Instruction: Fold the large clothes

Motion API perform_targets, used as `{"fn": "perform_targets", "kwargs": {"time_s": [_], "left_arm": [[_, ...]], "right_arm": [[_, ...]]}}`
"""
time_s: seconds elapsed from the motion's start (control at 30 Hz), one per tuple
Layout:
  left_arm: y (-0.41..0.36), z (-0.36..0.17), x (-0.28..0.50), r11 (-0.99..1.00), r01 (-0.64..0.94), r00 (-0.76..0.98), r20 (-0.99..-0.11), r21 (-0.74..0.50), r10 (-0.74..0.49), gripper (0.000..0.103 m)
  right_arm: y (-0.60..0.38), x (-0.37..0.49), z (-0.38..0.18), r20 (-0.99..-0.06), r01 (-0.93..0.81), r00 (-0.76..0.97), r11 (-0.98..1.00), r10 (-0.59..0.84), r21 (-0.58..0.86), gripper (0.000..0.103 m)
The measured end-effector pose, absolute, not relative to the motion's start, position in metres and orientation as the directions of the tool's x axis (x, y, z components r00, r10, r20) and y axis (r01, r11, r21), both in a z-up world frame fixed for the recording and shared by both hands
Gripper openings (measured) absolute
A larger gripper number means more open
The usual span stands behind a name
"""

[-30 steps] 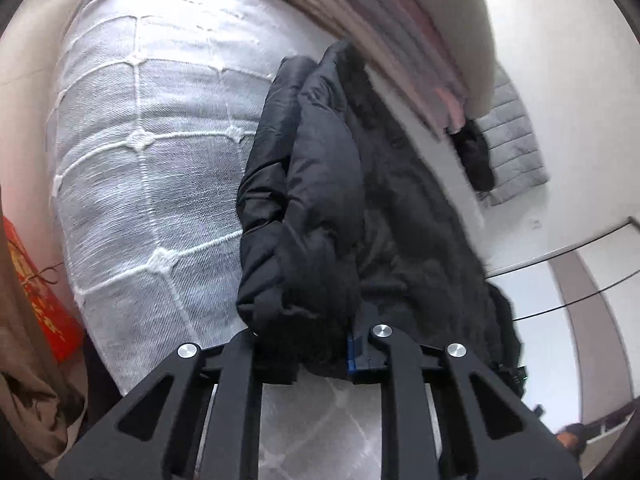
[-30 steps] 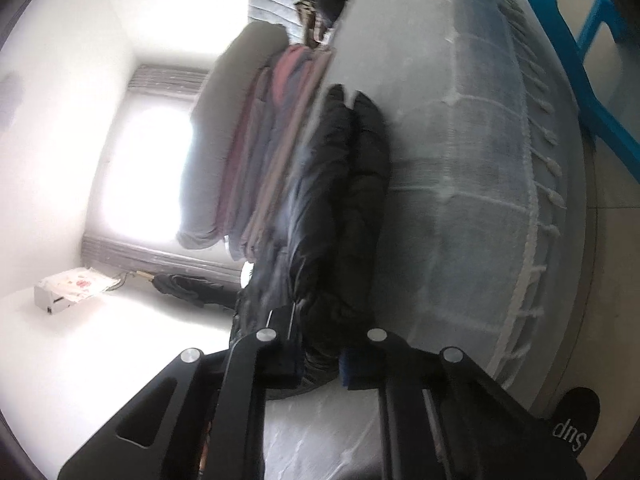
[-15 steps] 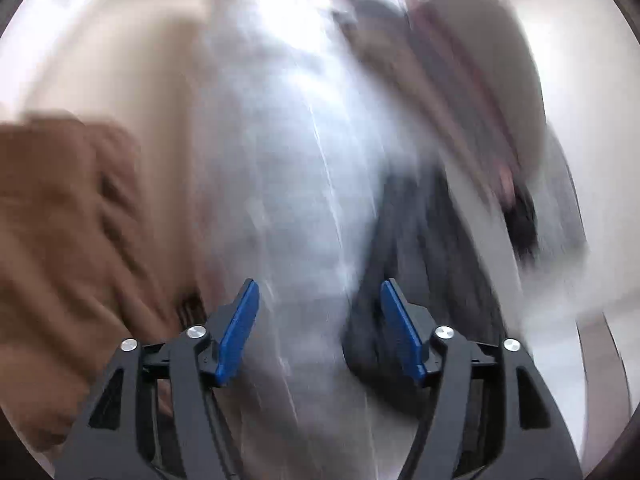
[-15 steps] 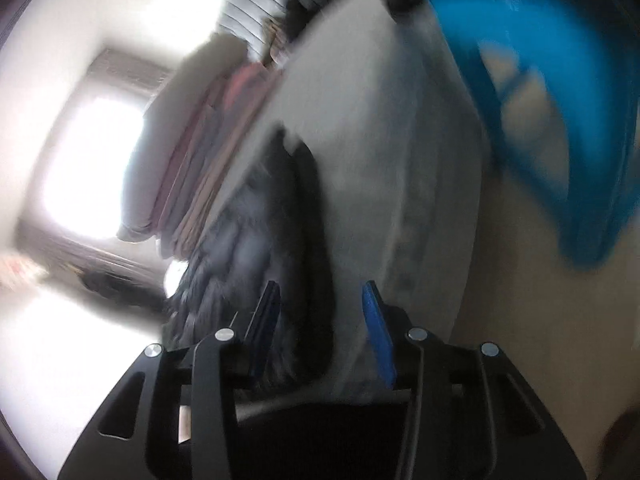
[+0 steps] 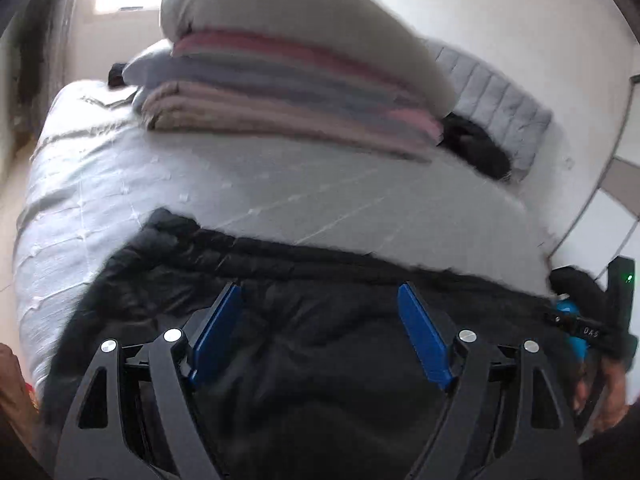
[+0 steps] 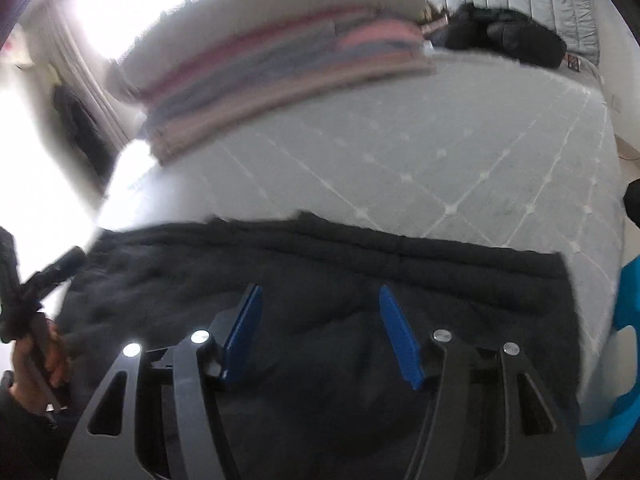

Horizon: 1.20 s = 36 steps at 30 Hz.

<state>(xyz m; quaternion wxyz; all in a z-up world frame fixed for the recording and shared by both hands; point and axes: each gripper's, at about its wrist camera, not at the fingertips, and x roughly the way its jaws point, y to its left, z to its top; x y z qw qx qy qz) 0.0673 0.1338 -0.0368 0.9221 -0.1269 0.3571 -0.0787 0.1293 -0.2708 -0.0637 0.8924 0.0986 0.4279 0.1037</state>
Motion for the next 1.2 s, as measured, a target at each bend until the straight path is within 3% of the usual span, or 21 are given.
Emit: {"fn": "perform_targets", "kwargs": {"time_s": [0.1, 0.2, 0.3, 0.4, 0.47, 0.53, 0.63, 0.67, 0.77, 0.83, 0.97, 1.07, 1.2], "left_arm": [[0.145, -0.060, 0.088, 0.914, -0.006, 0.678, -0.674, -0.405, -0.293, 0.076], [0.134, -0.062, 0.104, 0.926, 0.016, 0.680, -0.675, -0.376, -0.286, 0.077], [0.130, -0.059, 0.107, 0.931, -0.002, 0.675, -0.687, -0.365, -0.268, 0.076], [0.145, -0.042, 0.087, 0.914, -0.005, 0.717, -0.639, -0.406, -0.280, 0.076], [0.148, -0.027, 0.079, 0.920, 0.007, 0.761, -0.595, -0.391, -0.259, 0.077], [0.156, -0.023, 0.078, 0.929, -0.011, 0.784, -0.580, -0.370, -0.222, 0.078], [0.182, -0.053, 0.096, 0.893, -0.095, 0.721, -0.649, -0.439, -0.242, 0.078], [0.189, -0.062, 0.099, 0.869, -0.101, 0.705, -0.652, -0.484, -0.281, 0.078], [0.191, -0.060, 0.099, 0.867, -0.105, 0.703, -0.653, -0.488, -0.282, 0.078], [0.192, -0.048, 0.092, 0.858, -0.095, 0.731, -0.621, -0.505, -0.284, 0.078], [0.194, -0.025, 0.079, 0.870, -0.037, 0.795, -0.542, -0.491, -0.273, 0.079], [0.205, -0.029, 0.081, 0.863, -0.085, 0.792, -0.559, -0.498, -0.245, 0.079], [0.228, -0.061, 0.092, 0.837, -0.148, 0.739, -0.621, -0.527, -0.260, 0.079]], "right_arm": [[-0.279, 0.159, -0.104, -0.765, -0.084, 0.560, 0.941, 0.317, 0.329, 0.060], [-0.287, 0.175, -0.110, -0.765, -0.073, 0.554, 0.934, 0.330, 0.350, 0.060], [-0.289, 0.165, -0.103, -0.763, -0.069, 0.566, 0.940, 0.313, 0.334, 0.060], [-0.305, 0.137, -0.072, -0.682, -0.069, 0.670, 0.939, 0.294, 0.337, 0.062], [-0.327, 0.117, -0.048, -0.604, -0.021, 0.764, 0.943, 0.229, 0.331, 0.078], [-0.354, 0.113, -0.050, -0.589, 0.076, 0.790, 0.926, 0.170, 0.369, 0.084], [-0.387, 0.123, -0.093, -0.700, 0.226, 0.695, 0.874, 0.165, 0.430, 0.082], [-0.398, 0.124, -0.108, -0.726, 0.248, 0.662, 0.860, 0.186, 0.446, 0.074], [-0.405, 0.109, -0.095, -0.716, 0.294, 0.687, 0.852, 0.128, 0.434, 0.069], [-0.383, 0.102, -0.064, -0.655, 0.210, 0.743, 0.881, 0.139, 0.425, 0.069], [-0.291, 0.131, -0.013, -0.620, -0.054, 0.747, 0.952, 0.238, 0.302, 0.074], [-0.207, 0.163, -0.008, -0.667, -0.214, 0.682, 0.954, 0.299, 0.209, 0.074], [-0.150, 0.188, -0.067, -0.815, -0.264, 0.539, 0.961, 0.214, 0.077, 0.077]]}}
